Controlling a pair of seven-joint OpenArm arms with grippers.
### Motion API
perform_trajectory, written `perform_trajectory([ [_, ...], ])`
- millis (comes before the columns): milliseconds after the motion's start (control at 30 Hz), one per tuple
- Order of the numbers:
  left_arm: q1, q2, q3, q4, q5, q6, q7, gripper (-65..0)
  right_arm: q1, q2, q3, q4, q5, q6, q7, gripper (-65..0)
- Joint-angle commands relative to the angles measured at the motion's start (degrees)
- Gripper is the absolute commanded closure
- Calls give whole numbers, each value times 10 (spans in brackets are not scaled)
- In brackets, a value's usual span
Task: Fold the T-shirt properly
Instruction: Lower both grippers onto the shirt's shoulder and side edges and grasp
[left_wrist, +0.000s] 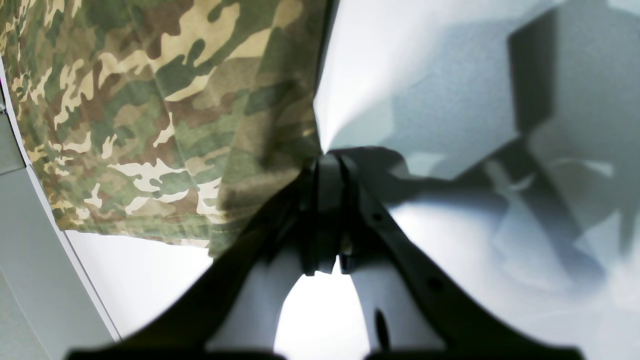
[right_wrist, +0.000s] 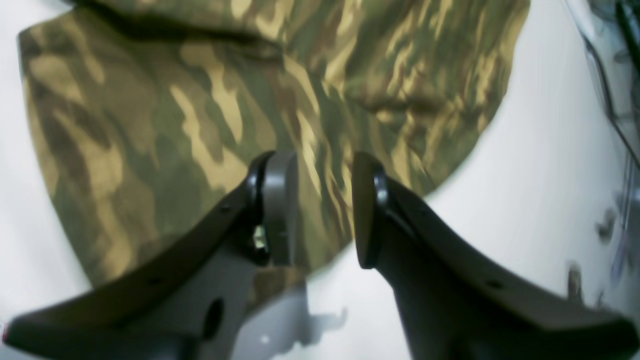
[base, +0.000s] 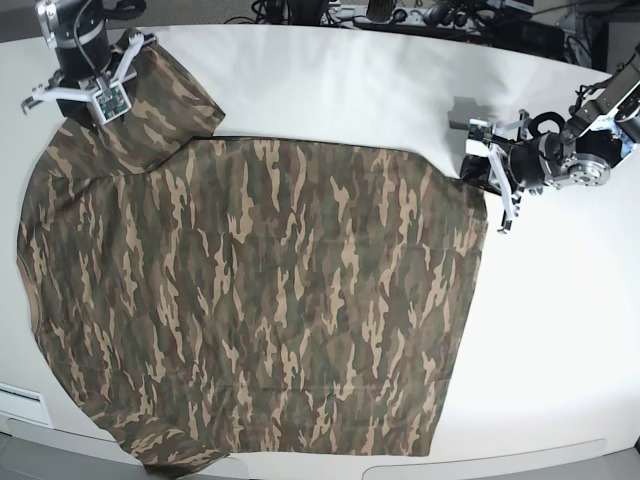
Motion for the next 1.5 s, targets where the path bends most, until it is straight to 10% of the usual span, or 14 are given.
perform_trajectory([
  [0,1,-11,0,1,3,-20,9,0,3,13,3,-13,-3,-7,-2,-272],
  [133,1,-11,1,1,3,-20,9,0,33,34,3,-82,25,-8,-3,-395],
  [467,1,-11,0,1,3,-20,9,0,89,39,3,-179,57,24,-2,-388],
  [667,1,-11,0,1,-9,-19,9,0,93,39,3,-182,73,33,-11,0],
  [1200,1,-68,0,148,-26,117,177,0,32,40,3,-9,34,-17,-38,0],
  [1467,3,-107,0,224,-27,124,212,0,31,40,3,-7,35,-17,-39,0],
])
